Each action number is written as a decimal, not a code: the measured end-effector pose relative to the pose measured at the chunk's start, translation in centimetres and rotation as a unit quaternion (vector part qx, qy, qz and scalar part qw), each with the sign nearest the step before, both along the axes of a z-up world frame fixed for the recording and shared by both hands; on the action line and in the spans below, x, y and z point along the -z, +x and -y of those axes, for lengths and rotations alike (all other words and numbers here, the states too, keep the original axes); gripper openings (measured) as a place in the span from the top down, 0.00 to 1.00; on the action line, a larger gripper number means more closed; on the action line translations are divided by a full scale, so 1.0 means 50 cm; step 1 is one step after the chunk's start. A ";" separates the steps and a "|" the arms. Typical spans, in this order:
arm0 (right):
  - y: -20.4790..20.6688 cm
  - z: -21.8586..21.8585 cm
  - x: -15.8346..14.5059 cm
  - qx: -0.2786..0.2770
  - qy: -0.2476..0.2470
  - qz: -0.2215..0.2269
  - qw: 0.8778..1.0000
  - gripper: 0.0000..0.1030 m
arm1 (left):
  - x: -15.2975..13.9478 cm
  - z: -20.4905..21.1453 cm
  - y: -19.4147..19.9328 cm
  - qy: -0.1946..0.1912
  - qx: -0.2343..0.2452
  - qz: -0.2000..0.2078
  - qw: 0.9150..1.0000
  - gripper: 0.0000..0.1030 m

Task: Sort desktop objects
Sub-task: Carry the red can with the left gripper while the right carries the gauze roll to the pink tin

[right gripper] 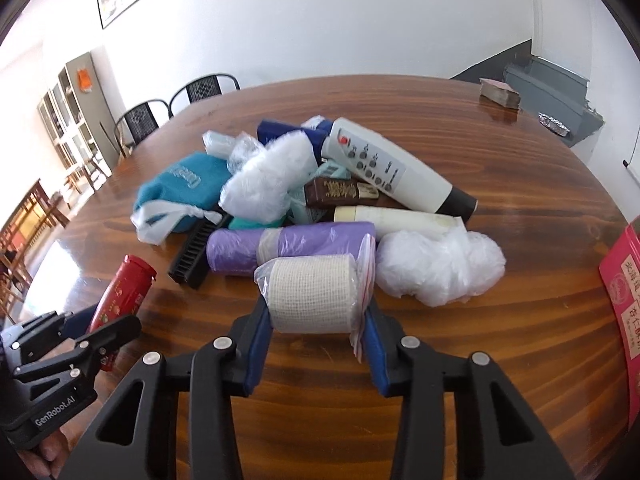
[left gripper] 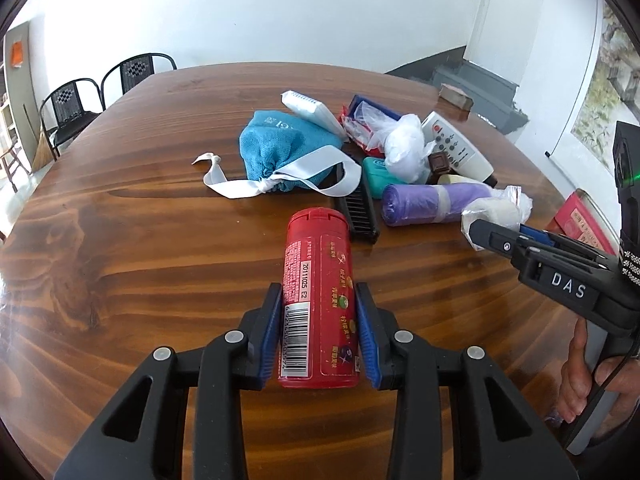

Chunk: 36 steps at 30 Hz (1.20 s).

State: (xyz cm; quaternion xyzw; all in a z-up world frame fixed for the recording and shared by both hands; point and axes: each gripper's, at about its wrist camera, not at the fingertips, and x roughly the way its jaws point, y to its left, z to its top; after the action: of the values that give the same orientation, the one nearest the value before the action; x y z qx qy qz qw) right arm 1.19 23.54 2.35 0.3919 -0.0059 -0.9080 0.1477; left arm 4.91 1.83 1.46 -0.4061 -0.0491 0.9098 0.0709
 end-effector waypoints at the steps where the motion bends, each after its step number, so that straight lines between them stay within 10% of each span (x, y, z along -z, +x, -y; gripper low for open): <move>1: 0.004 -0.004 -0.005 0.001 -0.006 -0.004 1.000 0.56 | -0.005 -0.003 0.003 0.001 0.001 0.000 1.000 0.63; 13: 0.096 -0.186 -0.078 0.097 -0.069 -0.087 0.989 0.56 | -0.087 -0.132 0.028 -0.026 0.056 -0.034 0.998 0.63; 20: 0.166 -0.405 -0.133 0.239 -0.061 -0.140 0.959 0.56 | -0.104 -0.281 0.021 -0.018 0.127 -0.031 0.991 0.63; 36: 0.185 -0.629 -0.112 0.369 -0.027 -0.097 0.924 0.55 | -0.186 -0.602 -0.017 0.007 0.282 -0.053 0.958 0.63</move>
State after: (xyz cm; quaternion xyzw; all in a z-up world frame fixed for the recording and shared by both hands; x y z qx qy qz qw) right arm 10.44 55.00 7.93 0.2675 -0.1602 -0.9314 -0.1880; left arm 4.04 31.95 10.77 -0.3536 0.0647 0.8727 0.3304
